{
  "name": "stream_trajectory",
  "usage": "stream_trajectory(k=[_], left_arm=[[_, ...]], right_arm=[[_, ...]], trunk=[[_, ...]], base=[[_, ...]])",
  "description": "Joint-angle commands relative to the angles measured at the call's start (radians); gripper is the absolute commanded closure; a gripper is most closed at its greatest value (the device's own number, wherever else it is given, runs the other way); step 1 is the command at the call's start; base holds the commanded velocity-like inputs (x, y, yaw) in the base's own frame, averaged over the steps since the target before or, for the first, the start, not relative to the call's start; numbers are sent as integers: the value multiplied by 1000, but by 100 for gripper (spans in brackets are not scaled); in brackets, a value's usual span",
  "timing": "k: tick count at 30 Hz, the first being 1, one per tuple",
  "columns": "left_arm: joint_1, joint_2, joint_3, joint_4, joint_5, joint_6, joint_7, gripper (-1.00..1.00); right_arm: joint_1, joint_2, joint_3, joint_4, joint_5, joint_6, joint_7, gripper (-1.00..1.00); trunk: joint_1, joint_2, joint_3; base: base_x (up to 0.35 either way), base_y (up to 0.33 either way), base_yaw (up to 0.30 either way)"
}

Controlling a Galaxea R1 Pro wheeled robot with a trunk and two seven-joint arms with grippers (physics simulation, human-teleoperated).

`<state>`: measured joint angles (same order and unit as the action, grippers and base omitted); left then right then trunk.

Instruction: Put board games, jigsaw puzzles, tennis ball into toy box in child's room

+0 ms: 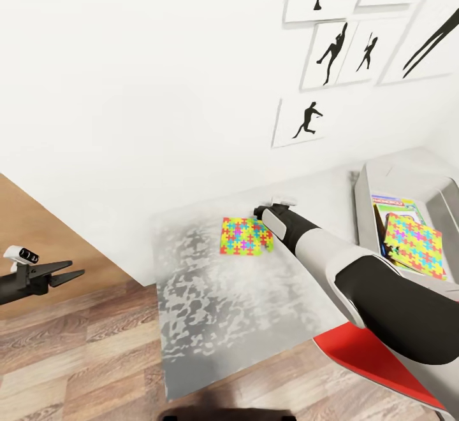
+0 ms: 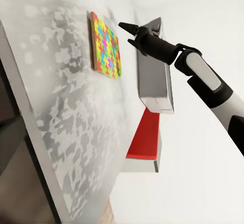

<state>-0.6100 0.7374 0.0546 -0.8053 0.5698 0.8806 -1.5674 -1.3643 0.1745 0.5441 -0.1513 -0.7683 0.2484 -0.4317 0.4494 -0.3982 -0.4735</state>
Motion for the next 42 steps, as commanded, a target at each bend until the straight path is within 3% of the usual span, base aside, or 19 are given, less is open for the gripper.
stream_trajectory(k=[1,42], left_arm=[[0,1,-1,0,1,11,-3,-100],[0,0,-1,0,-1,11,-3,-100]], right_arm=[[-1,0,7,0,-3,6,-5,-100],[-1,0,7,4,-3,6,-5,-100]], trunk=[[1,-2,-2],[1,-2,-2]], base=[[0,42,0],[-21,3,0]])
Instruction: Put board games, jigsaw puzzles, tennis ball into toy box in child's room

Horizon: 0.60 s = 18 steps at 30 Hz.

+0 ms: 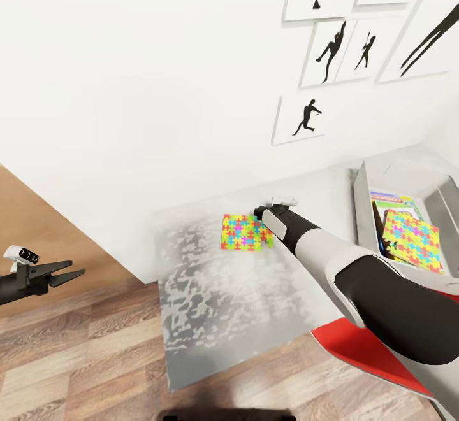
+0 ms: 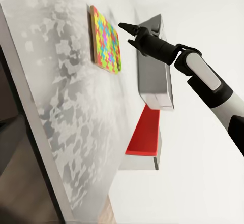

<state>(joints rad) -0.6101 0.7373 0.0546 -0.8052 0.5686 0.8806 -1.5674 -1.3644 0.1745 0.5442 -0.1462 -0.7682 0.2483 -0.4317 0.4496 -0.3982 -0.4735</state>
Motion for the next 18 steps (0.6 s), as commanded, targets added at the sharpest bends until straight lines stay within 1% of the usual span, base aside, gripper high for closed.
stream_trajectory(k=[1,14,18], left_arm=[[0,1,-1,0,1,11,-3,-100],[0,1,-1,0,1,11,-3,-100],[0,1,-1,0,2,11,-3,-100]], right_arm=[[-1,0,6,-1,-3,6,-5,-100],[-1,0,6,-1,-3,0,-5,-100],[-1,0,5,-1,-4,-13,-5,-100]], trunk=[[0,-2,-2],[0,-2,-2],[0,-2,-2]], base=[[-83,0,0],[-19,0,0],[0,0,0]])
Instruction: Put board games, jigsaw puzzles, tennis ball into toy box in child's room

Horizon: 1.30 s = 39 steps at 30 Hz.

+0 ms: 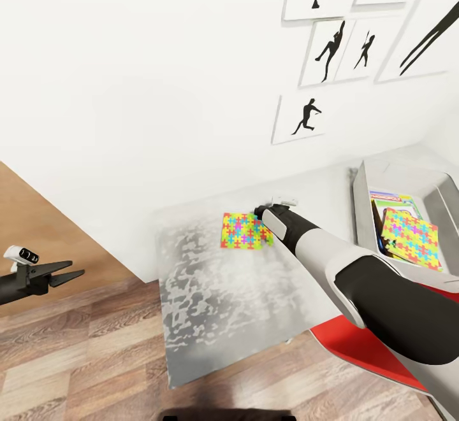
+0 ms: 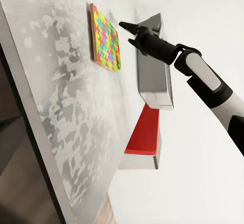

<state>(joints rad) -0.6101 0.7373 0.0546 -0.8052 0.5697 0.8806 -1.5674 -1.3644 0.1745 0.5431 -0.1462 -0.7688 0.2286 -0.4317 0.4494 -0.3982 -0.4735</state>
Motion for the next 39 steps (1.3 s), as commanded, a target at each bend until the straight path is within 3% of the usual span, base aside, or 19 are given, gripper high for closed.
stream_trajectory(k=[1,8,39], left_arm=[[0,1,-1,0,1,11,-3,-100],[0,1,-1,0,1,11,-3,-100],[0,1,0,0,-1,11,-3,-100]], right_arm=[[-1,0,6,-1,-3,-4,-6,-100],[-1,0,6,18,-4,-61,-6,-100],[-1,0,8,46,-4,-92,-7,-100]], trunk=[[1,-2,-2],[1,-2,-2],[1,-2,-2]], base=[[0,0,0],[0,0,0],[0,1,0]])
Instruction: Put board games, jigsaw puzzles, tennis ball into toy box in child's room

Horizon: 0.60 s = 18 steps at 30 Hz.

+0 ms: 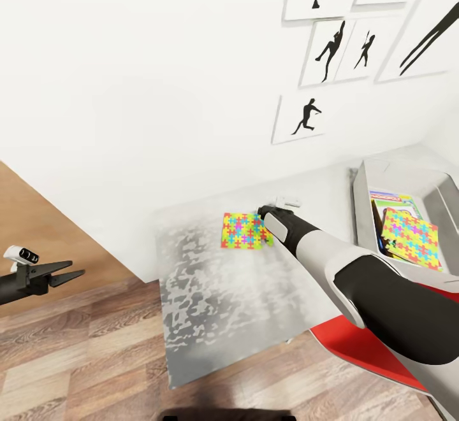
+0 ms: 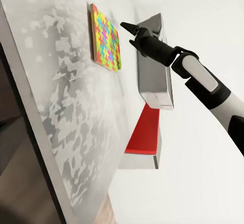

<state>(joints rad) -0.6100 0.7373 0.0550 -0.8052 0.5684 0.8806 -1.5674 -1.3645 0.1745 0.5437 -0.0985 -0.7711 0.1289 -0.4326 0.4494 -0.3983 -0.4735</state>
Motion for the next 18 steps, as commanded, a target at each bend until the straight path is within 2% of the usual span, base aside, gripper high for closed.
stream_trajectory(k=[1,18], left_arm=[[0,1,-1,0,1,11,-3,-100],[0,1,-1,0,1,10,-3,-100]], right_arm=[[-1,0,7,-1,-2,8,-6,-100],[-1,0,7,-1,-1,8,-6,-100]], trunk=[[1,-2,-2],[1,-2,-2]], base=[[0,71,0],[0,52,0]])
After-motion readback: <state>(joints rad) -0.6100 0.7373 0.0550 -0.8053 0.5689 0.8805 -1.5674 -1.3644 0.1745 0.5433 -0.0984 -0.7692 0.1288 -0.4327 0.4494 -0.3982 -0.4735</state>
